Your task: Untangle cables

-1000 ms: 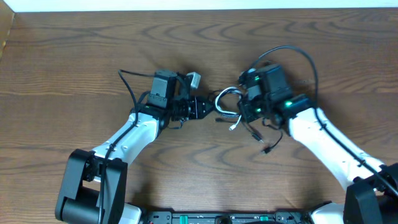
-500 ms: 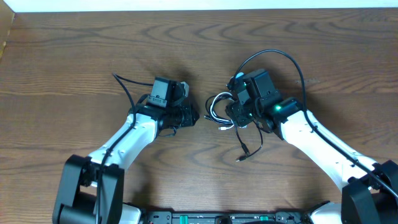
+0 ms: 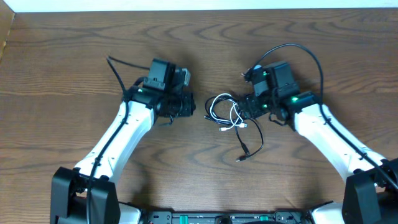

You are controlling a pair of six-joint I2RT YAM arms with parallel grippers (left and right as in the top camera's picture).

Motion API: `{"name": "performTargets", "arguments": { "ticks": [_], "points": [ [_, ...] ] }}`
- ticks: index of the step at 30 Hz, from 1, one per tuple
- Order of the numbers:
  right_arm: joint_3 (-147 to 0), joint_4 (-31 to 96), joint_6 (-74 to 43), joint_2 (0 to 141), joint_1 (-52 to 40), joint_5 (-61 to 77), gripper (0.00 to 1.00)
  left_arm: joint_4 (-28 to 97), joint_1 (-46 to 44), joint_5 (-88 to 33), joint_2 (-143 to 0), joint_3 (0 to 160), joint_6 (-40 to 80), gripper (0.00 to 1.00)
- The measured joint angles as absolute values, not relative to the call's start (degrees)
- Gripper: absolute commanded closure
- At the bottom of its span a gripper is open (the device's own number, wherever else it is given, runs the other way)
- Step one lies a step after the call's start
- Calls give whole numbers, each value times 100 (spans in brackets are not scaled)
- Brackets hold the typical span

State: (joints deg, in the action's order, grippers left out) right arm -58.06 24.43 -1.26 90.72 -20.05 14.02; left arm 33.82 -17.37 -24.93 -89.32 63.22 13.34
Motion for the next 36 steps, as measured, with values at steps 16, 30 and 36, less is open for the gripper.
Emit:
{"name": "performTargets", "arguments": {
  "ticks": [16,30,36],
  "points": [
    [-5806,2724,-388,9236,-941,2268,41,2952,-2373,-2187,-9341,6519,119,45],
    [-5806,2742,-386,9268,-932,2324,36,2093,-2561,-1916,-10274,6517,-628,18],
    [-5806,2749,-386,9268,-932,2324,35,1754,-2561,-1868,-10676,6517,-650,75]
  ]
}}
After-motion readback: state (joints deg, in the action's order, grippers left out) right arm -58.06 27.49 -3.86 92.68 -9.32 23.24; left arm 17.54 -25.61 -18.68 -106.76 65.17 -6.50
